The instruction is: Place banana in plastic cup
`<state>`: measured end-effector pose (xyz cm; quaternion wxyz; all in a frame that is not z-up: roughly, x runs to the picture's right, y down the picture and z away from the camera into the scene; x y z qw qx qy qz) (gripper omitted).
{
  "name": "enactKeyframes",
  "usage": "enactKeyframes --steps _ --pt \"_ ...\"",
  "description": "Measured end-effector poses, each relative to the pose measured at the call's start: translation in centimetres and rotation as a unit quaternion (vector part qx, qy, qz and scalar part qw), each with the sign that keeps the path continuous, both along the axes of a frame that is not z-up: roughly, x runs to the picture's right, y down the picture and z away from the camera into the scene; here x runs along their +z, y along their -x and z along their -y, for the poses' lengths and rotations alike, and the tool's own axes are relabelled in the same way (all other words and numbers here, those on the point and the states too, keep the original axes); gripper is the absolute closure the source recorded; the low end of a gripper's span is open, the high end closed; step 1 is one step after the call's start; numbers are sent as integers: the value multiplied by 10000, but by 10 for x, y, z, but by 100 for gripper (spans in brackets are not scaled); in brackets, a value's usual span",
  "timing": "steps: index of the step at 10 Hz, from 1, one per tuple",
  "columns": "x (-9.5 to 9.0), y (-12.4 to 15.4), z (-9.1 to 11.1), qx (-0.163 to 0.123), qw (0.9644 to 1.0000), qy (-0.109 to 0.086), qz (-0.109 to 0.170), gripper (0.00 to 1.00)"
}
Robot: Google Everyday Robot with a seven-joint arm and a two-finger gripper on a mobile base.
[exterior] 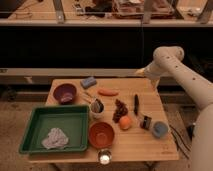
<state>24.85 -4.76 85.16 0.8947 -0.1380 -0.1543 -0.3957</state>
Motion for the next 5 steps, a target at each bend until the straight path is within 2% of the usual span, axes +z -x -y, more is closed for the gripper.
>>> enactKeyframes --steps 5 --pt "0 1 2 -33 10000 -24 37 20"
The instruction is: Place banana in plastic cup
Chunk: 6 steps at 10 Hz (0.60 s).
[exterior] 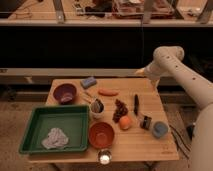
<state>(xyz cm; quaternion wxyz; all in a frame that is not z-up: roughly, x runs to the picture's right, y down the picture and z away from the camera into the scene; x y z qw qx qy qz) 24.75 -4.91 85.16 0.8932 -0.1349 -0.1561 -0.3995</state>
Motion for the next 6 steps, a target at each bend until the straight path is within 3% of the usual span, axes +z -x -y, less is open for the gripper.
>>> enactKeyframes --steps 2,3,5,6 --pt "-3 13 15 -397 9985 -234 295 20" --pt "-6 34 25 -765 9946 -406 577 20" --pt "-15 74 34 -1330 9842 -626 984 20" --pt "-20 106 37 -1740 9734 -739 1294 20"
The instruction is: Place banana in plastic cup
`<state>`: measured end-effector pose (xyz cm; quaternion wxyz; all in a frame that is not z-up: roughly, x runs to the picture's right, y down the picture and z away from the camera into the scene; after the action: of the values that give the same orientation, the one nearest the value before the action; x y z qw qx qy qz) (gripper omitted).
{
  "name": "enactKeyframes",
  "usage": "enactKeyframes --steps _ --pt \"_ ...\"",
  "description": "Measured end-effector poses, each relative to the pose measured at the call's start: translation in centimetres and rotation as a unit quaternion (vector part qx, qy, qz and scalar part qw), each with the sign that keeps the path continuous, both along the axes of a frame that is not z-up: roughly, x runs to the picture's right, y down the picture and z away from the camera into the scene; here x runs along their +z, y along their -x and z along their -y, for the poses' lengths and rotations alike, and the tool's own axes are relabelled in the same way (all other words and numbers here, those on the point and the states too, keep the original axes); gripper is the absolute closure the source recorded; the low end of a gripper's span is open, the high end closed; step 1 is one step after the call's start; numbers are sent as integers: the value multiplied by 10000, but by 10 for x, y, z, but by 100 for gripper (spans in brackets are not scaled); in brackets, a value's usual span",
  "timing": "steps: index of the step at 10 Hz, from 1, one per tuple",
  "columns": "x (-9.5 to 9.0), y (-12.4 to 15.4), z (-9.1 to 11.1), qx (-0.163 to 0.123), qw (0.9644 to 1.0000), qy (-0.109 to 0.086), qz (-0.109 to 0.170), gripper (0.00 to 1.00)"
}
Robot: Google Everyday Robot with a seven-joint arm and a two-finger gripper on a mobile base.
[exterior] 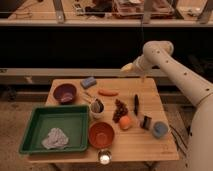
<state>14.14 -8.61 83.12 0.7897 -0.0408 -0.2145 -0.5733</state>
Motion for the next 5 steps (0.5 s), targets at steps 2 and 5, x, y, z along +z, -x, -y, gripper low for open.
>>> enactKeyframes --steps 2,5 --pt "-12 44 -7 -816 9950 -192 546 20" --pt "-35 84 -37 -2265 9619 -648 1389 20"
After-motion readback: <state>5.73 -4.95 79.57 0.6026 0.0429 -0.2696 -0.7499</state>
